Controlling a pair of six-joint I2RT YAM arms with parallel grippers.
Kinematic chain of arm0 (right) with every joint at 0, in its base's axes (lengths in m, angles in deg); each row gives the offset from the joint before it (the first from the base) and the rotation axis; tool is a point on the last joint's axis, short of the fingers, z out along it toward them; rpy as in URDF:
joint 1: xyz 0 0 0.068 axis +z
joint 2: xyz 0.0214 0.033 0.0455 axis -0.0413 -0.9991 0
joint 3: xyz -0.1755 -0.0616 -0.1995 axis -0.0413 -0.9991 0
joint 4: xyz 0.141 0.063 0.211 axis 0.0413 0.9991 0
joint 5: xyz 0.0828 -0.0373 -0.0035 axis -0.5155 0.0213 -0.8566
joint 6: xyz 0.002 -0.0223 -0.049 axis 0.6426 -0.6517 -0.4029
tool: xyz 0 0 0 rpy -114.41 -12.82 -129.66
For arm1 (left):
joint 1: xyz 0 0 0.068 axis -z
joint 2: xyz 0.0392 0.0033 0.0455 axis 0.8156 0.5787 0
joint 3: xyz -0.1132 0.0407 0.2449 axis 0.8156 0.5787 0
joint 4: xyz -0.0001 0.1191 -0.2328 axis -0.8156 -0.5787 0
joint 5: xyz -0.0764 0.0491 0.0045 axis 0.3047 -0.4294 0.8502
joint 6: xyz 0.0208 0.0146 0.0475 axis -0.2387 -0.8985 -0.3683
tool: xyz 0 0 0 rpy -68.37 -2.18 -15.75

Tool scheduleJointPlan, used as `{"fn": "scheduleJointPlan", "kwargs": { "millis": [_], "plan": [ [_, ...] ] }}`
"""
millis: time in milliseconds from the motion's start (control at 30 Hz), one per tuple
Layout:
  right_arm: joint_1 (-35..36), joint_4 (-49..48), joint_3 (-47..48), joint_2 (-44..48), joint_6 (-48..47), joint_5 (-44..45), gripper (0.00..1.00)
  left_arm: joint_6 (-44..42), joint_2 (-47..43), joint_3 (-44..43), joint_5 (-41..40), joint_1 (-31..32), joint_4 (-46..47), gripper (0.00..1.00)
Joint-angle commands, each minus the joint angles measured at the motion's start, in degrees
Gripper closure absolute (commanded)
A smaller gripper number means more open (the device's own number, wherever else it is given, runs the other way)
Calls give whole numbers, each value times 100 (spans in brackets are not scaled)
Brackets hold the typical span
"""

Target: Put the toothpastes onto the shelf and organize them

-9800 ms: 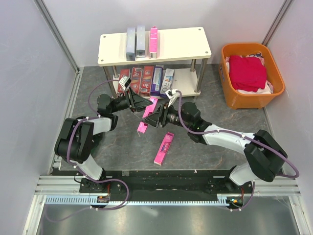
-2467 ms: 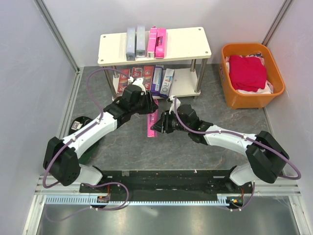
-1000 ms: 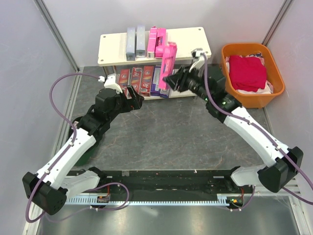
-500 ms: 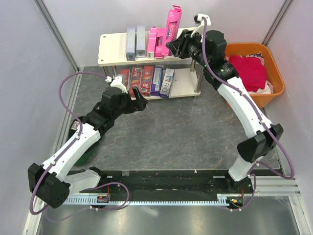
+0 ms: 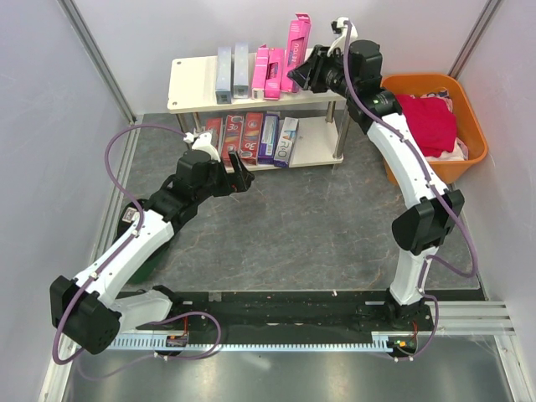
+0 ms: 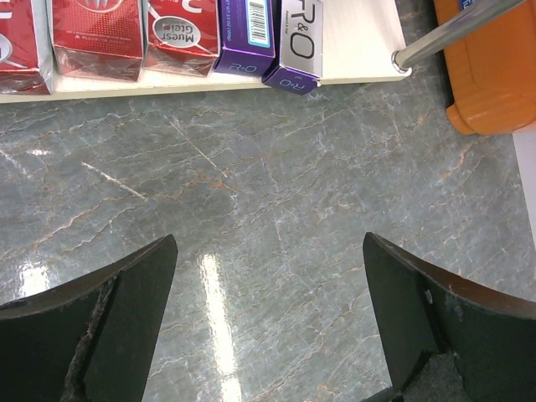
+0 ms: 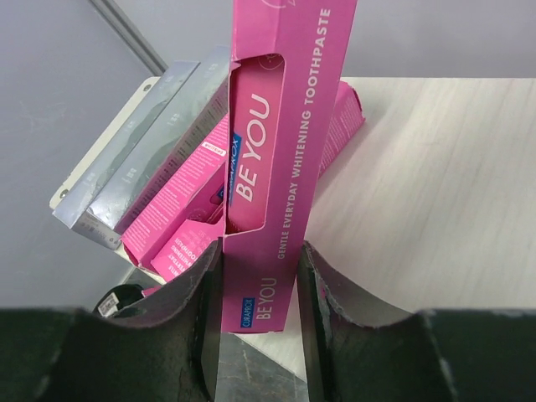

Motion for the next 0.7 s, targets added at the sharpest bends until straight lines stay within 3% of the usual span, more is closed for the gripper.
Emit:
{"fn": "scheduleJointPlan", "kwargs": {
  "millis": [0,233,667],
  "plan": [
    [-56,-34,313,-171,233,-393,58,-110,-4,35,30,-23,77,1],
    [-100,62,234,-109,242,-446,31,-92,23,44,13,-23,95,1],
    [-276,-43,217,-188,338,-155,13,-83,40,114,4,-23,121,1]
  ]
}}
